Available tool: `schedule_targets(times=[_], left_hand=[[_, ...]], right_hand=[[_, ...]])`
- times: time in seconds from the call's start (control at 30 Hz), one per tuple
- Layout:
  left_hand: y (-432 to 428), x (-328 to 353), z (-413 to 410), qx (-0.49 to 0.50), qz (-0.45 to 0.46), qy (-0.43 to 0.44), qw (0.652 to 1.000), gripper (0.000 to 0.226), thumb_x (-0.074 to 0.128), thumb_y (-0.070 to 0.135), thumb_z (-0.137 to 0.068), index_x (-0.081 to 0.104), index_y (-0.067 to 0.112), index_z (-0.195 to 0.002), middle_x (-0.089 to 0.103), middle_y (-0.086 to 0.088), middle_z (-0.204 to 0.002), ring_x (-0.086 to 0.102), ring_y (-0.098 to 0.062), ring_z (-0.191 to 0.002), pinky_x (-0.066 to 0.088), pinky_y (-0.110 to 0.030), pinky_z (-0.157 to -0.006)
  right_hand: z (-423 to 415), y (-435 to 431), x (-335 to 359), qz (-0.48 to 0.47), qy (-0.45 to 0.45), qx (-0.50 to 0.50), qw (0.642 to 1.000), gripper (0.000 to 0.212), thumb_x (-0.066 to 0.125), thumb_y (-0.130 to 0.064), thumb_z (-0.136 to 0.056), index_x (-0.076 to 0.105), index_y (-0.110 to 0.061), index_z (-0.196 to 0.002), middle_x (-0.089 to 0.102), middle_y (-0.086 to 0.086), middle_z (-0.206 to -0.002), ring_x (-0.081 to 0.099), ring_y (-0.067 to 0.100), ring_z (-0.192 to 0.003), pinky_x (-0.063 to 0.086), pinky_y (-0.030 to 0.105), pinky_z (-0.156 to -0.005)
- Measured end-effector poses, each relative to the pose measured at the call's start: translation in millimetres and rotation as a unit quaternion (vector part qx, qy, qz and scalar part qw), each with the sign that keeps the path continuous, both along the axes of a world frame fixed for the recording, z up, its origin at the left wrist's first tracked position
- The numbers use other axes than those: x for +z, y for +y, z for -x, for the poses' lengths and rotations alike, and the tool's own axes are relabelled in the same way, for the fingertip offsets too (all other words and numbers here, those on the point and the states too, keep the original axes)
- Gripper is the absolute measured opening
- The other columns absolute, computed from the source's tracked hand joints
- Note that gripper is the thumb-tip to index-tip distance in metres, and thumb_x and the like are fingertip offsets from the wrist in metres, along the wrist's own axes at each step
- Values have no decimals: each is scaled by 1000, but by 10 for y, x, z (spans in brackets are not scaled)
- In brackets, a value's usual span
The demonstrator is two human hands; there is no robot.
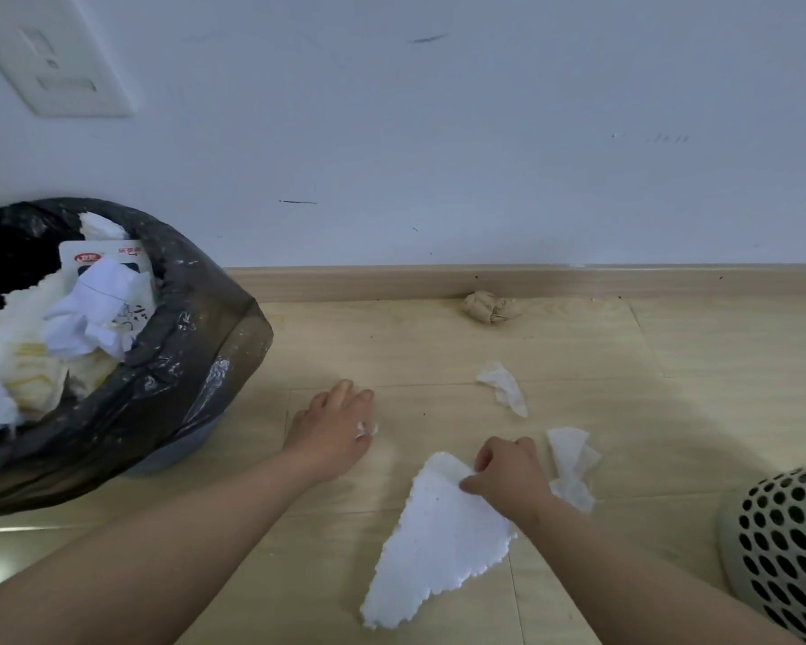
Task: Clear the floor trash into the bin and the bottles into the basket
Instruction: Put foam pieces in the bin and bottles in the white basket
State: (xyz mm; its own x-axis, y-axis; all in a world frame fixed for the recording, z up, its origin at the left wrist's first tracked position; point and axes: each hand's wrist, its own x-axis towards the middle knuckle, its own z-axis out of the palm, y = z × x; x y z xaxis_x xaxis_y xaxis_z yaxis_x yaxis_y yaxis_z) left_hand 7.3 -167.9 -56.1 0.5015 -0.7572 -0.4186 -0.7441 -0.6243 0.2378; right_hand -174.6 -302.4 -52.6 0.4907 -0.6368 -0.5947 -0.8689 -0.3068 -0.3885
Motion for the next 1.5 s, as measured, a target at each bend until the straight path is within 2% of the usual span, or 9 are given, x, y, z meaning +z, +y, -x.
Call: schedule_targets(times=[0.1,0.33,0.63,0.83,0.9,1.0,1.2,1.37,1.5], left_hand=[[-37,45,27,17,36,4,999,55,43,41,-94,26,28,-144,17,-1,-154,20,-24,-140,29,-36,-109],[126,85,439,-152,42,25,987,71,57,57,-79,28,33,-139,23,2,-144,15,-20,-137,14,-36,-111],[182,28,254,-81,-3,66,994,85,65,55,-74,23,31,-143,11,2,-153,1,-22,-144,11,-41,-115],[-66,332,74,73,95,149,982,65,62,46,-84,36,24,-139,33,1,-149,16,-20,-144,22,-35,-113],[-150,492,3,145,170,215,951,54,64,39,-86,45,23,-134,51,1,-130,48,-19,-121,44,-31,-97],[-242,758,-109,211,243,272,907,38,63,29,-88,53,25,-124,52,9,-104,55,-10,-89,48,-16,-64],[-125,1363,-425,199,313,165,914,28,60,34,-89,57,29,-116,57,11,-114,50,-6,-107,38,-20,-85],[359,1840,-678,236,354,63,903,19,56,38,-90,55,39,-108,56,13,-112,50,-5,-102,36,-23,-83],[806,1990,-945,329,389,5,860,18,55,33,-91,56,33,-109,55,13,-103,49,-6,-97,34,-21,-81]], right_hand=[[-121,-76,10,-17,-19,-10,1000,22,72,-27,-75,51,-22,-73,54,9,-113,56,21,-90,48,30,-79],[-143,167,61,83,103,206,970,79,72,-58,-67,36,-24,-129,46,1,-125,45,21,-115,39,33,-94],[-298,36,104,-61,-26,-17,998,43,74,-43,-73,54,-15,-99,58,3,-100,56,16,-87,46,27,-70],[-580,-210,514,-202,-270,-280,899,19,68,-31,-84,60,-14,-89,64,7,-90,58,19,-75,50,36,-72],[-637,-240,647,-214,-307,-320,871,18,66,-32,-85,57,-16,-83,63,4,-85,58,19,-72,51,37,-72],[-721,-277,845,-223,-353,-356,836,19,66,-35,-85,58,-18,-81,62,0,-87,59,22,-80,52,43,-82],[-1117,-238,1332,-191,-441,-319,817,14,65,-30,-86,60,-19,-78,61,-2,-83,57,20,-76,49,33,-72],[-1557,95,1704,-180,-479,-227,829,20,61,-25,-88,56,-22,-108,60,-4,-93,55,12,-73,41,24,-56],[-1843,564,1803,-148,-497,-125,846,32,57,-19,-89,49,-29,-118,56,-5,-113,56,5,-79,46,21,-67]])
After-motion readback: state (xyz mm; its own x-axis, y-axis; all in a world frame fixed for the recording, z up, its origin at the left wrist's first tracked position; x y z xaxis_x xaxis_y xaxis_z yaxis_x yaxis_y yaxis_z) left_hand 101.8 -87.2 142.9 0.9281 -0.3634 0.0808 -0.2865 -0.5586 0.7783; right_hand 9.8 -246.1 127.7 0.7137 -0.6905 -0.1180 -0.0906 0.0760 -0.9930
